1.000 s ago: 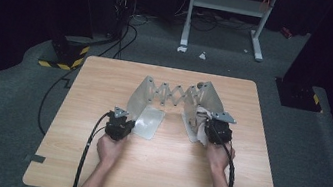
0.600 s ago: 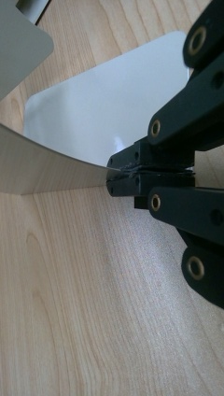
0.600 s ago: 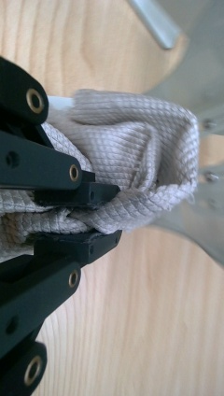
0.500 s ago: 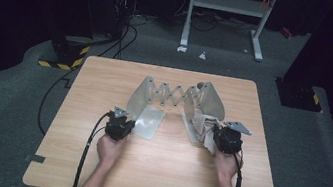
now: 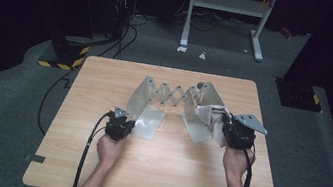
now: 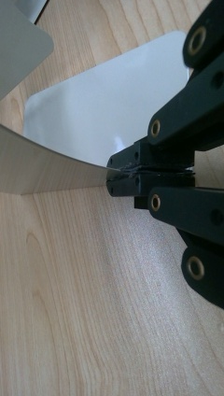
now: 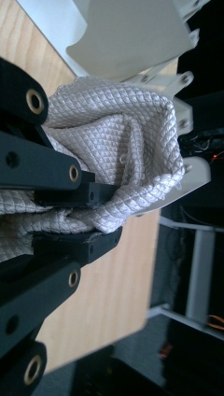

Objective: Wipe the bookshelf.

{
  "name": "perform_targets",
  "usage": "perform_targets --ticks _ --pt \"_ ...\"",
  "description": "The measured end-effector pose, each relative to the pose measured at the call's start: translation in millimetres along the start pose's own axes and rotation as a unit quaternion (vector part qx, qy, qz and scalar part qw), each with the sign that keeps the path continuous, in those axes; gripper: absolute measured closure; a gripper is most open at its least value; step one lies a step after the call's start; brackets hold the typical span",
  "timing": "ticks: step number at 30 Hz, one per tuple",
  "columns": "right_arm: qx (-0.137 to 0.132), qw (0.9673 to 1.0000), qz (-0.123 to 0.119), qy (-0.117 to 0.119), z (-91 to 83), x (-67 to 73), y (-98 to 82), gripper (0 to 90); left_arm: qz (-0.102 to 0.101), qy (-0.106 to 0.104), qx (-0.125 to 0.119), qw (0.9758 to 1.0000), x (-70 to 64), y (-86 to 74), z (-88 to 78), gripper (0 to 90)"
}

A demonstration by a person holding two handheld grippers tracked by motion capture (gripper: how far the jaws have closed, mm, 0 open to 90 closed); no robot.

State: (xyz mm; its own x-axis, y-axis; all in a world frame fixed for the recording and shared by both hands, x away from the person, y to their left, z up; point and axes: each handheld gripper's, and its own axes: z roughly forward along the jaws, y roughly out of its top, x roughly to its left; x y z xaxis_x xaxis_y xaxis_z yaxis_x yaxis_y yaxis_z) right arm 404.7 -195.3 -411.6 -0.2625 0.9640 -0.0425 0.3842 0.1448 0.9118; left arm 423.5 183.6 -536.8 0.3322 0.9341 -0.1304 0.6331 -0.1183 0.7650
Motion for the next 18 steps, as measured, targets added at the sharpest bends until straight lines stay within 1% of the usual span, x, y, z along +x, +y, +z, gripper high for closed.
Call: perform_targets --ticks 2,4,5,6,7,8,11,12,15,18 --pt "-0.009 0.9998 -0.021 0.0 0.8 6.8 8.0 79.5 0.0 0.0 0.0 1.0 0.0 0.0 0.0 88.1" --pt "-0.017 0.999 -0.041 0.006 3.7 16.0 15.0 79.5 0.0 0.0 0.0 1.0 0.0 0.0 0.0 88.1" --pt "-0.017 0.9987 -0.047 0.008 5.5 19.1 16.8 79.5 -0.001 0.0 -0.001 1.0 -0.3 0.0 0.2 88.1" --pt "-0.016 0.998 -0.06 0.008 9.6 24.1 18.8 79.5 0.0 0.0 -0.001 1.0 -0.2 0.0 0.1 88.1" --pt "-0.015 0.9975 -0.069 0.007 14.0 27.1 19.5 79.5 0.0 0.0 0.0 1.0 -0.1 0.0 0.0 88.1" --pt "-0.01 0.9972 -0.073 0.008 18.8 29.2 19.8 79.5 0.0 0.0 0.0 1.0 -0.1 0.0 0.0 88.1" --pt "0.004 0.9967 -0.081 0.001 33.0 31.0 17.8 79.5 0.0 0.0 -0.001 1.0 -0.1 0.0 0.1 88.1" --pt "0.011 0.9966 -0.081 -0.005 38.8 29.6 16.3 79.6 0.0 0.0 0.0 1.0 0.0 0.0 0.1 88.1" --pt "0.024 0.9962 -0.081 -0.018 49.1 25.0 11.9 79.5 0.0 0.0 0.0 1.0 0.0 0.0 0.1 88.1" --pt "0.037 0.9956 -0.083 -0.021 58.7 23.0 3.7 79.5 0.0 0.0 -0.001 1.0 -0.1 0.0 0.1 88.1"
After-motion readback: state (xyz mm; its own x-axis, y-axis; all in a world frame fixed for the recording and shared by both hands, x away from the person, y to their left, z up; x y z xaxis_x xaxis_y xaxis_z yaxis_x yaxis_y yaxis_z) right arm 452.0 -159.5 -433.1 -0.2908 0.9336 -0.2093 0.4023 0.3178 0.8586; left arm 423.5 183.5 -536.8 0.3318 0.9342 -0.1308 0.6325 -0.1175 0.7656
